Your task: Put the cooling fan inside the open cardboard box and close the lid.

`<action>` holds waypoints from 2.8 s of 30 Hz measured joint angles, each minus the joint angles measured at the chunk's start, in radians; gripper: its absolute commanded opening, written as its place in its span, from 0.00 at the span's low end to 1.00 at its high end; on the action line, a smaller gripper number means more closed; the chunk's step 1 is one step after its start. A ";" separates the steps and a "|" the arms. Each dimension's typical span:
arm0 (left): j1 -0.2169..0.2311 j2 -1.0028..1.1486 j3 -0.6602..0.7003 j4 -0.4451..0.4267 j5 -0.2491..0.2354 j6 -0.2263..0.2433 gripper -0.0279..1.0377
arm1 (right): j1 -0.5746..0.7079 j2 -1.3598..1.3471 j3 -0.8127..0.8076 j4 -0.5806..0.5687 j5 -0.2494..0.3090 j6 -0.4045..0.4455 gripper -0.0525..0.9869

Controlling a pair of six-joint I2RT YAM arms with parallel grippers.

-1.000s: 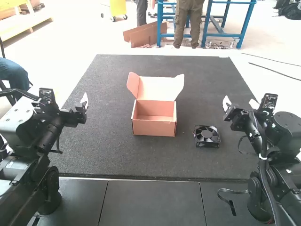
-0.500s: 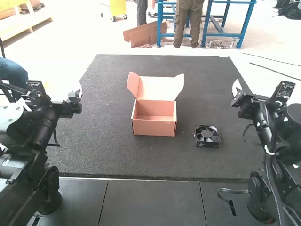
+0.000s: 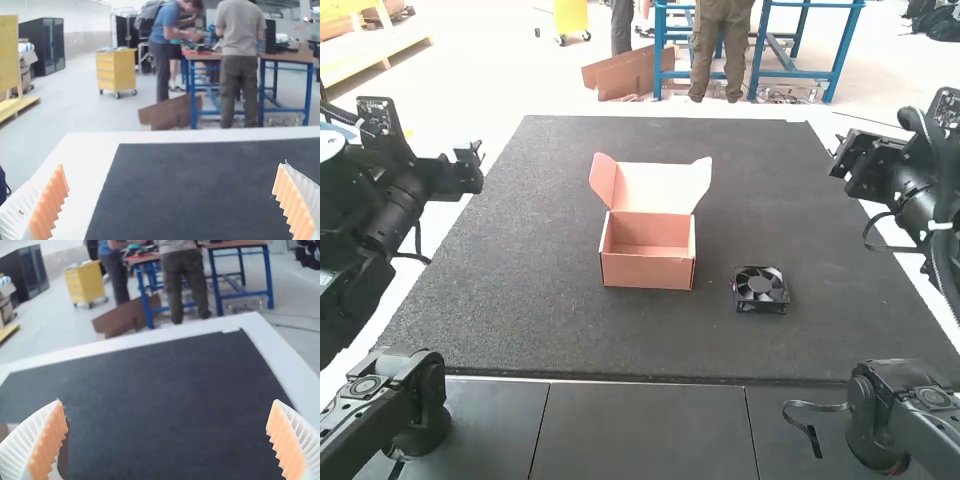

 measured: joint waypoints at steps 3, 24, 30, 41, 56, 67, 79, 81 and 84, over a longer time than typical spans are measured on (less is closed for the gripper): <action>0.000 0.084 0.103 -0.064 -0.011 -0.009 0.93 | -0.001 0.104 0.125 -0.151 0.000 0.007 0.93; 0.000 0.545 0.498 -0.687 -0.022 -0.024 0.94 | -0.119 0.591 0.496 -0.616 -0.147 -0.069 0.93; 0.000 0.546 0.502 -0.674 -0.022 -0.024 0.94 | -0.119 0.750 0.510 -0.724 -0.159 -0.093 0.92; 0.000 0.548 0.502 -0.682 -0.022 -0.024 0.94 | -0.122 0.898 0.436 -0.746 -0.185 -0.180 0.91; 0.000 0.548 0.502 -0.680 -0.022 -0.024 0.94 | -0.122 1.056 0.394 -0.608 -0.245 -0.197 0.91; 0.000 0.548 0.502 -0.673 -0.022 -0.024 0.94 | -0.122 1.156 0.372 -0.534 -0.197 -0.204 0.91; 0.000 0.548 0.502 -0.669 -0.022 -0.032 0.94 | -0.122 1.248 0.372 -0.495 -0.175 -0.212 0.91; 0.000 0.548 0.502 -0.669 -0.022 -0.034 0.94 | -0.122 1.258 0.372 -0.488 -0.174 -0.212 0.91; 0.000 0.548 0.502 -0.668 -0.022 -0.035 0.94 | -0.122 1.271 0.372 -0.479 -0.174 -0.212 0.91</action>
